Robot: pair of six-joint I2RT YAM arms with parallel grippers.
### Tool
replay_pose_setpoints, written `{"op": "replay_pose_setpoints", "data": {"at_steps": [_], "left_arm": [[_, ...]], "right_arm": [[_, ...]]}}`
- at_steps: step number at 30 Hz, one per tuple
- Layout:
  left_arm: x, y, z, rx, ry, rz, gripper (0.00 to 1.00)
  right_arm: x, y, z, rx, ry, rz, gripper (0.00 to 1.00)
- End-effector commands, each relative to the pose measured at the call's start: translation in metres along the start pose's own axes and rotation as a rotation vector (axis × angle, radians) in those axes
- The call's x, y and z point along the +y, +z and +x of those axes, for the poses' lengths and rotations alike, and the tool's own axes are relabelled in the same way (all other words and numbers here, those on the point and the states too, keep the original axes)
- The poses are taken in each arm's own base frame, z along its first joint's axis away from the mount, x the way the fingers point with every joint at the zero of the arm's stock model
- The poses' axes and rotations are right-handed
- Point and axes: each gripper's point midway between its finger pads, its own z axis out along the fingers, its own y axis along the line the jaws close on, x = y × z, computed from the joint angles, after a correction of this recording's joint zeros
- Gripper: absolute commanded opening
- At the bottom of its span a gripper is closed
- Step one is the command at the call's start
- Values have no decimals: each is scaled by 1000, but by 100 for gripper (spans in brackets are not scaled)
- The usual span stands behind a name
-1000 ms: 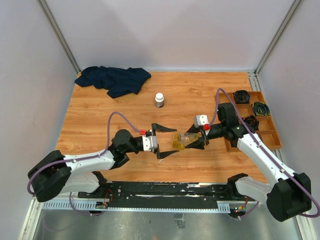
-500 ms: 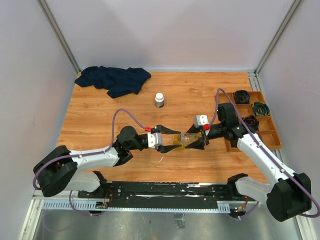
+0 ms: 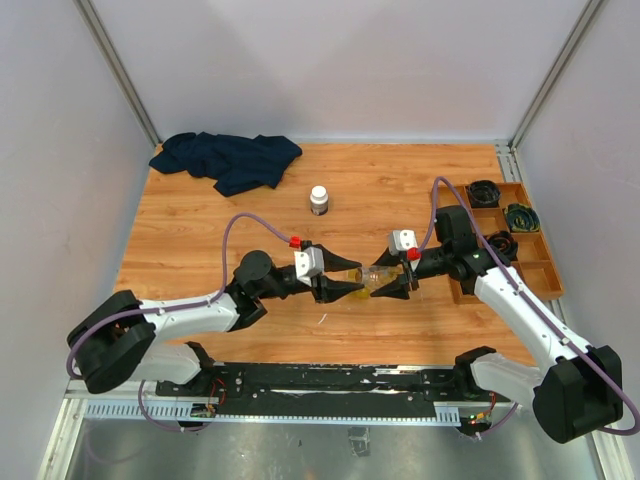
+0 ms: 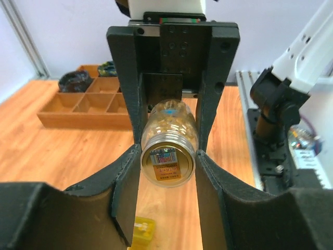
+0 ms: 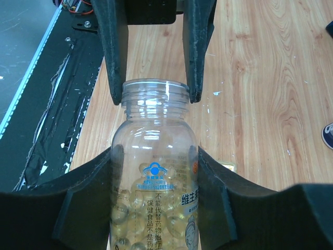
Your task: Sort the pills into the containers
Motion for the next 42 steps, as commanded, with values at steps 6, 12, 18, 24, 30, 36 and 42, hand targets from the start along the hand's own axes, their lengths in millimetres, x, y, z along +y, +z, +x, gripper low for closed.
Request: {"op": "replay_pose_setpoints", "data": {"at_steps": [6, 12, 18, 24, 30, 36, 42], "left_arm": [[11, 11, -27, -82, -542, -253, 0], [23, 7, -23, -75, -700, -466, 2], [30, 2, -37, -123, -841, -539, 5], [30, 7, -57, -165, -992, -538, 4], [39, -6, -53, -157, -985, -628, 4], [43, -17, -51, -168, -961, -668, 4], [61, -39, -27, -109, -847, -831, 4]], "right_arm": [[0, -1, -14, -32, -40, -13, 0], [0, -1, -14, -32, -40, -11, 0], [0, -1, -14, -32, -39, -11, 1], [0, -1, -14, -32, -39, -12, 1], [0, -1, -14, -32, -41, -11, 1], [0, -1, -14, -33, -36, -14, 1], [0, -1, -14, -31, -37, -10, 1]]}}
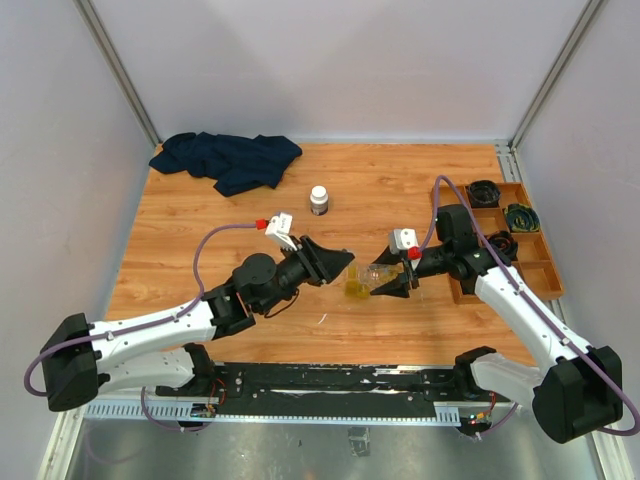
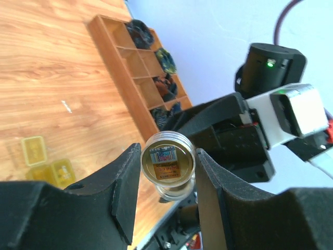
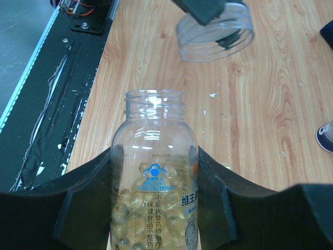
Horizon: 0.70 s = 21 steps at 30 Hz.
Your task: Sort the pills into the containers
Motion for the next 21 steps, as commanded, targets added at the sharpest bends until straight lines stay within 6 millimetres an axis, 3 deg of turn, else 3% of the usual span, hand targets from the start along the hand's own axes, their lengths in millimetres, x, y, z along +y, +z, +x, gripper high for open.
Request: {"op": "replay_pose_setpoints", "data": {"at_steps": [1, 5, 9, 11, 15, 18, 21], "left_arm": [[42, -3, -23, -127, 123, -183, 4], [130, -19, -20, -135, 282, -484, 7], [208, -35, -9, -21, 153, -577, 13], [230, -43, -9, 4, 82, -574, 13], [264, -63, -27, -70, 68, -689, 13], [283, -75, -43, -143, 76, -812, 11], [295, -85, -54, -197, 68, -911, 17]], "right_arm": [[2, 0, -11, -27, -26, -18, 1], [3, 0, -12, -28, -27, -18, 1], [3, 0, -12, -28, -27, -17, 1], [3, 0, -11, -28, -26, -18, 0], [2, -1, -11, -28, -24, -15, 1], [2, -1, -11, -28, -23, -14, 1], [2, -1, -11, -28, -24, -14, 0]]}}
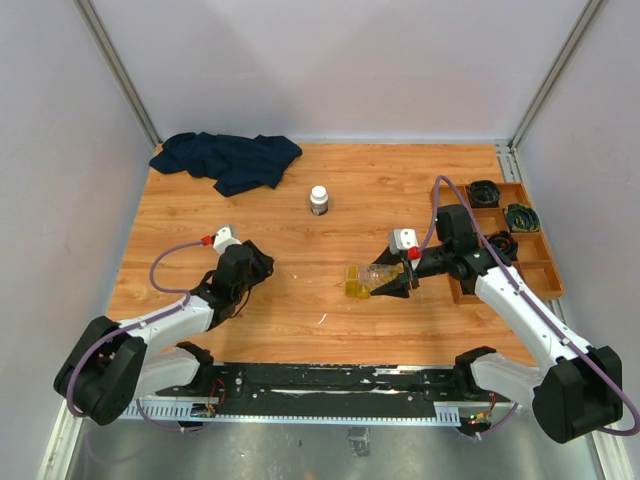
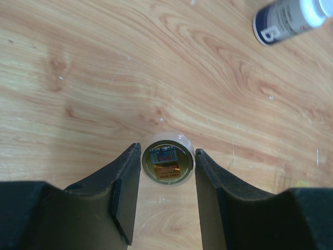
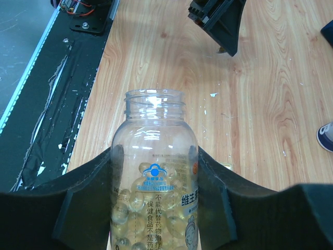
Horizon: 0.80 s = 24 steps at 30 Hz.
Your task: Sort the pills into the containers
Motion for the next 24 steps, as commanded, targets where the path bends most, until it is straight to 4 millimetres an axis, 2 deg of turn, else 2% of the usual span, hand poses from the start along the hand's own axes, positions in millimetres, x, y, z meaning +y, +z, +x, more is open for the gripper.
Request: {"op": "replay_pose_setpoints", "data": {"at_steps": [1, 5, 8, 10, 17, 21, 24], "left_arm": [[17, 6, -27, -100, -64, -150, 27], [29, 12, -32, -111, -77, -258, 40], [30, 15, -37, -112, -90, -320, 64], [31, 17, -40, -111, -89, -357, 74], [29, 17, -44, -91, -87, -400, 91], [12, 10, -49, -61, -96, -338, 95], [-15, 2, -53, -13, -73, -215, 99]], "right_arm": [[1, -1, -12, -29, -28, -13, 0], [1, -2, -12, -31, -29, -12, 1], [1, -2, -12, -32, -29, -11, 1], [2, -2, -13, -33, -30, -11, 1], [1, -3, -13, -33, -28, -8, 1], [0, -4, -15, -37, -32, -2, 1], [-1, -8, -19, -49, -33, 7, 1]]}}
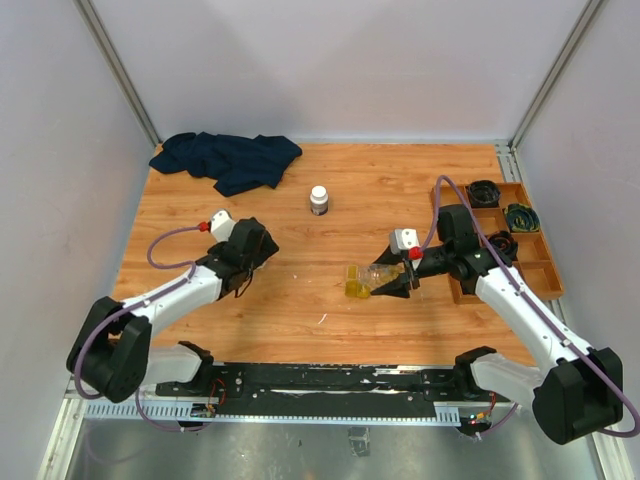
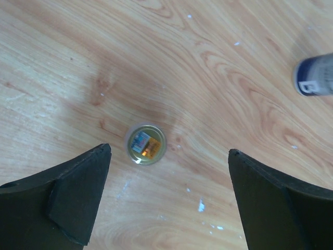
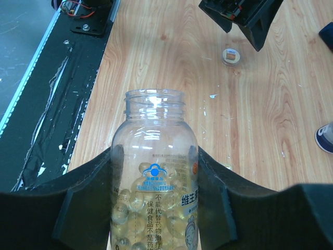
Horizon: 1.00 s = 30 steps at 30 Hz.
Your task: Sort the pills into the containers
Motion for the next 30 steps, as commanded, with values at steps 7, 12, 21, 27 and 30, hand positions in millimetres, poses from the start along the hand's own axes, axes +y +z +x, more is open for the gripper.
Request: {"op": "replay_pose_setpoints", "data": {"at_steps": [7, 12, 21, 27, 30], "left_arm": [[-98, -102, -27, 39, 49, 702, 99], [-112, -167, -42, -63, 98, 1020, 99], [-120, -199, -46, -44, 109, 1134, 99], [-123, -207, -46, -28, 92, 1177, 99], [-126, -213, -45, -18, 111, 1201, 99]], "right_arm": [[-19, -48, -83, -126, -12, 146, 1], [-92, -128, -163, -252, 41, 715, 1], [9, -143, -341, -843, 10, 256, 1], [-46, -187, -337, -778, 144, 652, 1], [-19, -170, -345, -792, 28, 423, 1]]}}
